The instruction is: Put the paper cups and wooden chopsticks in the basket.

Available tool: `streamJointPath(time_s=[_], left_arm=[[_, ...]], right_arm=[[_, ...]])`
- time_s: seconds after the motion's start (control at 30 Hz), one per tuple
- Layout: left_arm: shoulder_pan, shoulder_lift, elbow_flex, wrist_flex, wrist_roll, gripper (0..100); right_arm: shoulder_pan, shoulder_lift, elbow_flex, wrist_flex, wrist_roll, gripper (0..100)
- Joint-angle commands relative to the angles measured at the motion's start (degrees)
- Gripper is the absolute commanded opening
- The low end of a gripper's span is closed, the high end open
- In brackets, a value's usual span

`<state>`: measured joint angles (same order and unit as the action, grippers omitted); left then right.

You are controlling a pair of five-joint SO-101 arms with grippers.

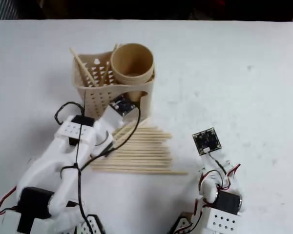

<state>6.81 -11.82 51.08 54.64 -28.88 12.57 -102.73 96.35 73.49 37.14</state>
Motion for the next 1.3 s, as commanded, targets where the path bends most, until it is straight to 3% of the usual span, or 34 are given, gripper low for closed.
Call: streamJointPath(time_s=[0.0,0.3,0.63,0.97,1.17,1.27], left_arm=[[-0.4,0.9,-0.6,0.8,-2.0,7],[-0.3,0.7,-0.8,2.6,-2.9,5],[-0.2,0.7,-6.1,9.9,-2.9,2],[2.3,0.7,-5.0,9.8,-2.4,2],[1.4,0.7,-5.2,9.6,1.9,15],[1.2,0.7,-5.1,8.5,1.9,16]], right_arm=[[0.2,-0.6,0.5,0.3,0.4,3.3],[0.2,-0.6,0.5,0.3,0.4,3.3],[0.2,-0.6,0.5,0.3,0.4,3.3],[0.2,-0.6,0.5,0.3,0.4,3.3],[0.2,-0.6,0.5,0.3,0.4,3.3],[0.2,-0.6,0.5,0.3,0.4,3.3]])
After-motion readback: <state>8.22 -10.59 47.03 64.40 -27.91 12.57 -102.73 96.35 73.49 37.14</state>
